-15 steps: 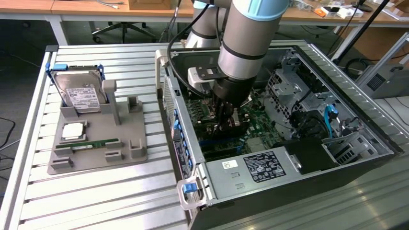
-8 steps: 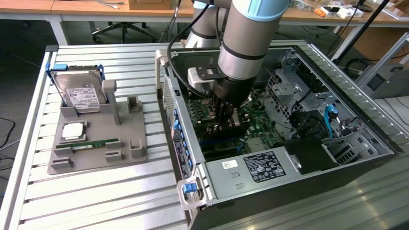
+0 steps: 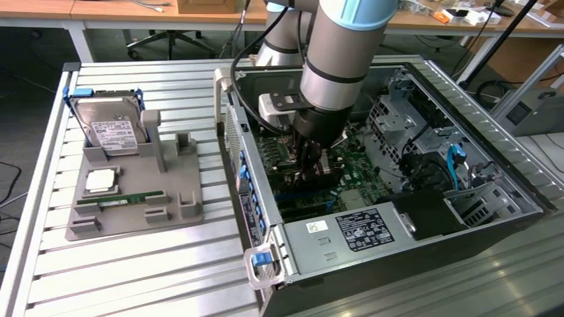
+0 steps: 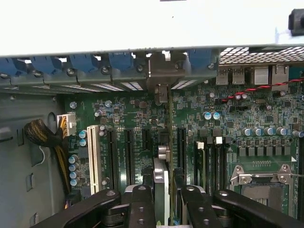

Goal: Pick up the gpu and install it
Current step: 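Insert the gpu into the slot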

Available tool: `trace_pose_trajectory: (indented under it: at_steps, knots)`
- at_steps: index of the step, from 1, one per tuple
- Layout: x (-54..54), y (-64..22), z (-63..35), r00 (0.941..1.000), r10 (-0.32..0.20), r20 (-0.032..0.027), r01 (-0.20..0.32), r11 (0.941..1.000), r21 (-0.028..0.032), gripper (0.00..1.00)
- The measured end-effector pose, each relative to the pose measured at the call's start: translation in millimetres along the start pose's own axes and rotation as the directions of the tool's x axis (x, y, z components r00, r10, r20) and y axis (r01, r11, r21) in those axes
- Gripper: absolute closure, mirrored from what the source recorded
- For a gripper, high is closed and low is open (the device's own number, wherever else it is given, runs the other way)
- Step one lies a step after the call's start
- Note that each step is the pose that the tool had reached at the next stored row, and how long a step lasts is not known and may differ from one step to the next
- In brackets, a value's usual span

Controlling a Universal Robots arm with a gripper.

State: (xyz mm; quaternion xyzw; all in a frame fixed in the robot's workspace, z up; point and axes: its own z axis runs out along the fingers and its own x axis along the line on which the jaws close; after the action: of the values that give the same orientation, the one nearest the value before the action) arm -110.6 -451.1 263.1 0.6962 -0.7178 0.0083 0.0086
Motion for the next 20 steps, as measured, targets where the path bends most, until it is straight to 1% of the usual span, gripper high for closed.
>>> trace_pose_trajectory:
  at_steps: [5, 20]
  knots:
    - [0.0, 0.0, 0.1, 1.0, 0.0, -0.0015, 0.0, 1.0, 0.0002, 0.73]
    - [0.0, 0.0, -2.5, 1.0, 0.0, -0.0017, 0.0, 1.0, 0.0001, 0.73]
